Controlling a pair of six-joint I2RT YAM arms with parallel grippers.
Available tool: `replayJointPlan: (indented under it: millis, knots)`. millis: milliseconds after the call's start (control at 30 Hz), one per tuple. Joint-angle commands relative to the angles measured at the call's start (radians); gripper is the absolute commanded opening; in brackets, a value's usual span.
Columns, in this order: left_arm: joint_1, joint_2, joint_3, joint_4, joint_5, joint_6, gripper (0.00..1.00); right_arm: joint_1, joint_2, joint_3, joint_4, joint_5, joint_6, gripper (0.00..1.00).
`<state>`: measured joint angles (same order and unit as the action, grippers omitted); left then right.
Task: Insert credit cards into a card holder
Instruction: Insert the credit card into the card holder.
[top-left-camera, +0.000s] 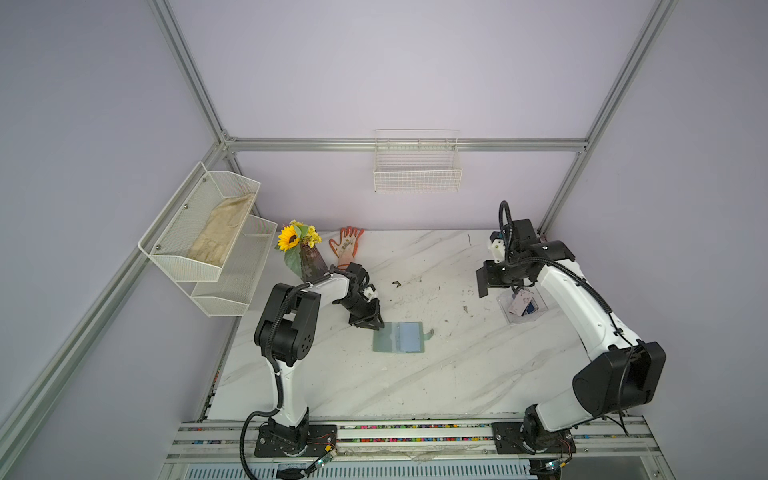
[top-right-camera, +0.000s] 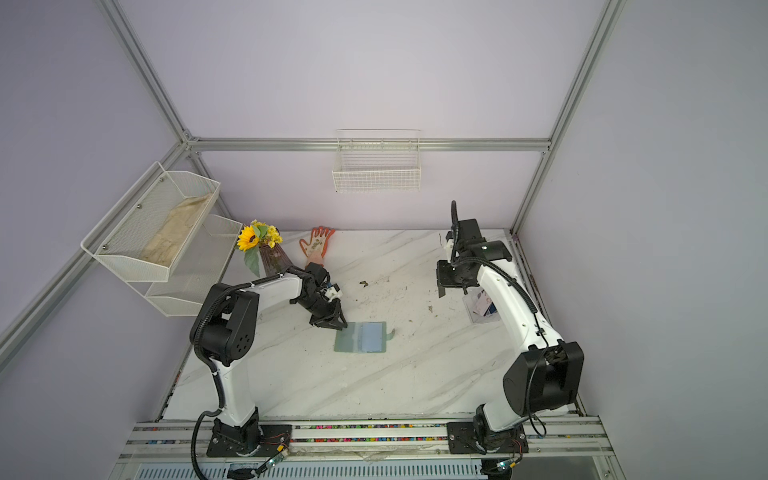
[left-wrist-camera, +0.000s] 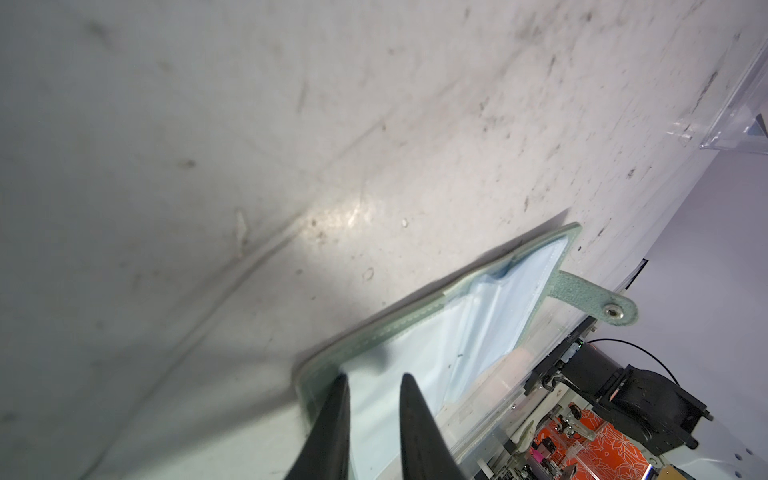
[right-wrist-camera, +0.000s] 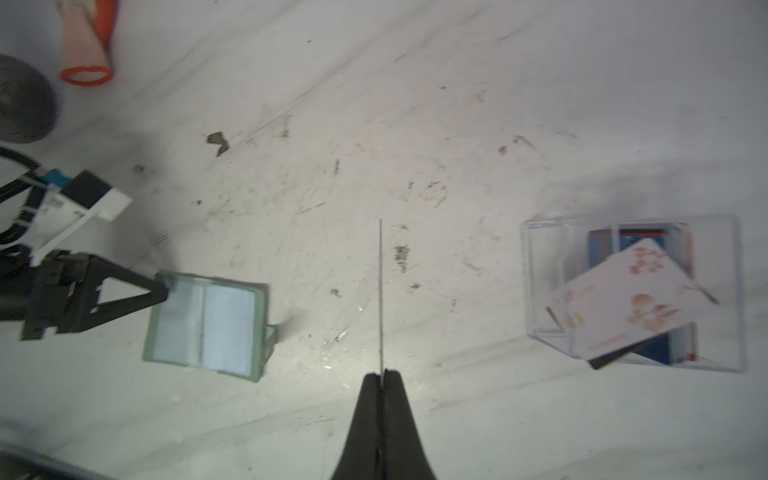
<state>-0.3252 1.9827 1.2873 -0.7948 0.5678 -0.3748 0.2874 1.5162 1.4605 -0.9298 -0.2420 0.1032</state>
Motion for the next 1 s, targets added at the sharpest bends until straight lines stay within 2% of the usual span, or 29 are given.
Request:
replayJointPlan:
  millis: [0, 100, 200, 433, 700, 967]
  knots:
    - [-0.034, 0.012, -0.049, 0.043, -0.113, 0.005, 0.23, 0.093, -0.011, -0.081, 0.14, -0.141, 0.101, 0.0]
    - [-0.035, -0.032, -0.057, 0.029, -0.136, 0.002, 0.23, 0.133, -0.04, -0.16, 0.236, -0.172, 0.157, 0.0]
    - [-0.034, -0.059, -0.08, 0.024, -0.157, -0.001, 0.23, 0.144, -0.112, -0.323, 0.412, -0.263, 0.239, 0.0]
    - [-0.034, -0.072, -0.135, 0.024, -0.183, -0.011, 0.23, 0.176, -0.202, -0.624, 0.757, -0.358, 0.409, 0.0]
    - [-0.034, -0.077, -0.105, -0.003, -0.195, -0.007, 0.23, 0.267, -0.103, -0.753, 1.028, -0.375, 0.54, 0.0]
    - [-0.034, -0.041, -0.109, -0.012, -0.235, -0.007, 0.22, 0.354, 0.051, -0.76, 1.194, -0.369, 0.595, 0.0]
